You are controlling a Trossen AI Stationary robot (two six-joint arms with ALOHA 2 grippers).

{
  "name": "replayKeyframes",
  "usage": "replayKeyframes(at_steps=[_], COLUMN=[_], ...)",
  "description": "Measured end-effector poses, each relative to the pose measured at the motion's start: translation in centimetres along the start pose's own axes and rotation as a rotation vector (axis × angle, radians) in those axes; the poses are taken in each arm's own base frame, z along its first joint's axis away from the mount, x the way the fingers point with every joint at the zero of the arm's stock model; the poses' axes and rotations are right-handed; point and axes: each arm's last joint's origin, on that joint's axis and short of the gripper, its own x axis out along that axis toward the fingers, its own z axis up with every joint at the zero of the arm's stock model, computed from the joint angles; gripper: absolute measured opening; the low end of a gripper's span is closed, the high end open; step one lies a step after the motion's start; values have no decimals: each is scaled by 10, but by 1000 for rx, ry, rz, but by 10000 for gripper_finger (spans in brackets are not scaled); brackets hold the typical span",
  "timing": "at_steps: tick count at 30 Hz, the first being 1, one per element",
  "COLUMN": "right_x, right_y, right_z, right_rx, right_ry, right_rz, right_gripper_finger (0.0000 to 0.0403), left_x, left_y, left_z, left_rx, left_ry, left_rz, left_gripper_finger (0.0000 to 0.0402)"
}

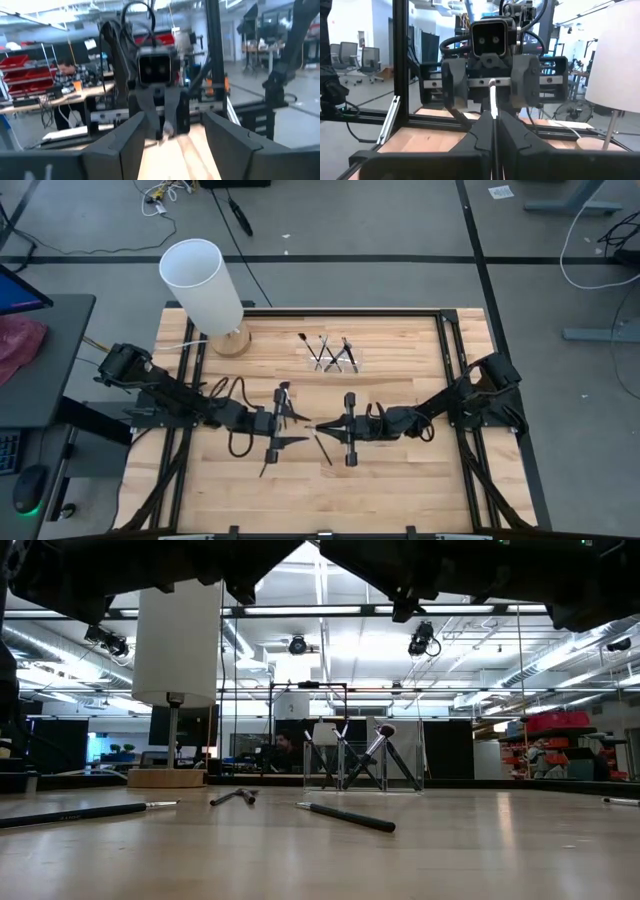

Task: Put items in baskets/containers
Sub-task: Put the black eyeshadow brush into the transparent organizer

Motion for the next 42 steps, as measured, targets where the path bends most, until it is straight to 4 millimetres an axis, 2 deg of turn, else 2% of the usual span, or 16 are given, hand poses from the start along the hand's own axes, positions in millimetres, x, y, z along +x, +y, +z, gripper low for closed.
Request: replayKeyframes(at_steps=[13, 26, 34, 42], right_x=[0, 0, 0, 0], right_y=[0, -2, -2, -1], right_z=[0, 0, -1, -10], right_rx=[3, 3, -2, 24], right_ry=[-1, 0, 12, 108], right_rz=[0, -11, -10, -21], right_gripper_finger=[13, 13, 14, 42], left_x=[0, 2, 2, 1], left_y=[2, 9, 9, 8], left_z=[0, -5, -5, -11], left_rx=[-5, -40, -38, -23], left_ry=[11, 44, 46, 97], left_rz=[61, 67, 63, 59], left_gripper_finger=[124, 71, 16, 11])
